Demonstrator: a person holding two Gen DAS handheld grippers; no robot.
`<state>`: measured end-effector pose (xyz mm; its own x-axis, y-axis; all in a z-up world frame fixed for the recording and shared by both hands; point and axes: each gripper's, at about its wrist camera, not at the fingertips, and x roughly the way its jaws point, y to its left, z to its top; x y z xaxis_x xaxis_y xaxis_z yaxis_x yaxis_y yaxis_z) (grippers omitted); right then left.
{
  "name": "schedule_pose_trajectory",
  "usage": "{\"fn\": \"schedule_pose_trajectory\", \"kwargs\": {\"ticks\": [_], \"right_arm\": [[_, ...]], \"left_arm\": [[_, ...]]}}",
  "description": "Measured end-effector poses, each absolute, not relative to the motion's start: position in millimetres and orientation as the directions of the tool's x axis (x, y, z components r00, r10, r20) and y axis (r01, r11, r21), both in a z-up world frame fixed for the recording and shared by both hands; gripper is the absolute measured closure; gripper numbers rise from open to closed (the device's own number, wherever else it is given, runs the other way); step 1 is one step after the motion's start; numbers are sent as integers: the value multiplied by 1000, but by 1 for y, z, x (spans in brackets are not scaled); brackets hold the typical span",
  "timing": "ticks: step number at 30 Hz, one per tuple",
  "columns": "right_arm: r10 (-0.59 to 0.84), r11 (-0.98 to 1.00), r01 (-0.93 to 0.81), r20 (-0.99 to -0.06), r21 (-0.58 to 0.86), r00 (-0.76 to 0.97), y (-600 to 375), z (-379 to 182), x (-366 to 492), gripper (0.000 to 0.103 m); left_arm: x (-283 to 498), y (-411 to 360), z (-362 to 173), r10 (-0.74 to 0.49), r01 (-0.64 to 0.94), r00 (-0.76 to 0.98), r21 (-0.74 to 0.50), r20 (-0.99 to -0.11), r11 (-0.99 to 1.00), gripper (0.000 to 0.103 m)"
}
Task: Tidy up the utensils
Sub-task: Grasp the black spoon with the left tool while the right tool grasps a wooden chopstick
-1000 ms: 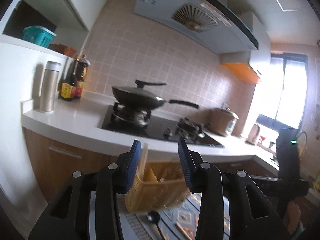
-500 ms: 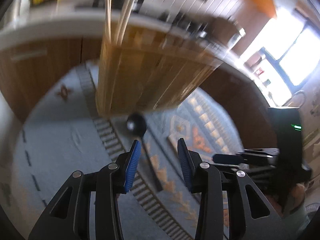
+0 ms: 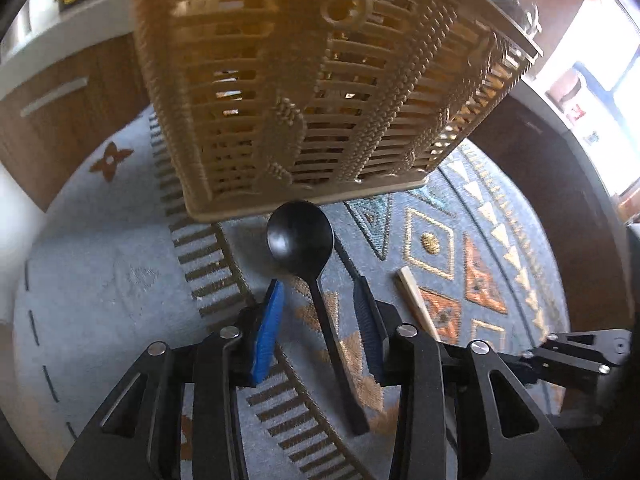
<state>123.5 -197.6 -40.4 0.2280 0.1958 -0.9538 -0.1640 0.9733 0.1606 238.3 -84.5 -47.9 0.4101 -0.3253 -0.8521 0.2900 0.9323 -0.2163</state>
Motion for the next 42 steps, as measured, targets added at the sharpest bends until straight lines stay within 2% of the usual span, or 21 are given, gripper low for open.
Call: {"fn": "schedule_pose_trajectory", "kwargs": {"ticks": [4, 7, 8, 11, 17, 20, 23, 26, 28, 31, 39, 41, 42], "right_arm": [[148, 978, -183, -958, 104, 245, -179, -43, 122, 95], [137, 977, -191, -958, 90, 252, -172, -42, 121, 99], [131, 978, -194, -958, 82, 256, -164, -40, 120, 99], [140, 977, -193, -955, 90, 262, -160, -37, 116, 99], [164, 978, -173, -947, 119, 275, -171, -22, 114, 100], [161, 979, -163, -949, 119, 273, -180, -24, 123, 100], [213, 972, -157, -944, 177, 251, -190, -22, 127, 100], [226, 968, -158, -949, 194, 220, -187, -22, 134, 95], [218, 968, -165, -956, 187, 196, -182, -24, 141, 86], [216, 968, -161, -967, 193, 138, -178, -32, 149, 86], [143, 976, -175, -988, 130, 63, -155, -42, 164, 86], [109, 978, -186, -992, 96, 61, -147, -43, 169, 91], [79, 980, -190, -995, 65, 69, -143, -44, 171, 98]], "left_arm": [[237, -95, -48, -285, 270, 425, -180, -859, 946, 74], [235, -98, -48, -230, 258, 444, -123, -866, 958, 88], [234, -99, -48, -220, 257, 448, -111, -866, 960, 95], [232, -92, -47, -243, 248, 447, -142, -861, 958, 99], [206, -46, -45, -302, 200, 452, -235, -839, 951, 99], [190, -32, -41, -321, 206, 447, -253, -835, 945, 99], [178, -27, -39, -324, 222, 442, -248, -837, 943, 99], [173, -26, -40, -331, 236, 436, -249, -837, 939, 99], [171, -27, -40, -336, 243, 437, -250, -835, 937, 99], [167, -23, -40, -351, 255, 438, -261, -827, 931, 99], [166, -18, -41, -369, 275, 440, -268, -819, 923, 99], [166, -17, -40, -375, 274, 441, -275, -816, 921, 99], [167, -17, -41, -377, 274, 441, -278, -814, 921, 99]]}}
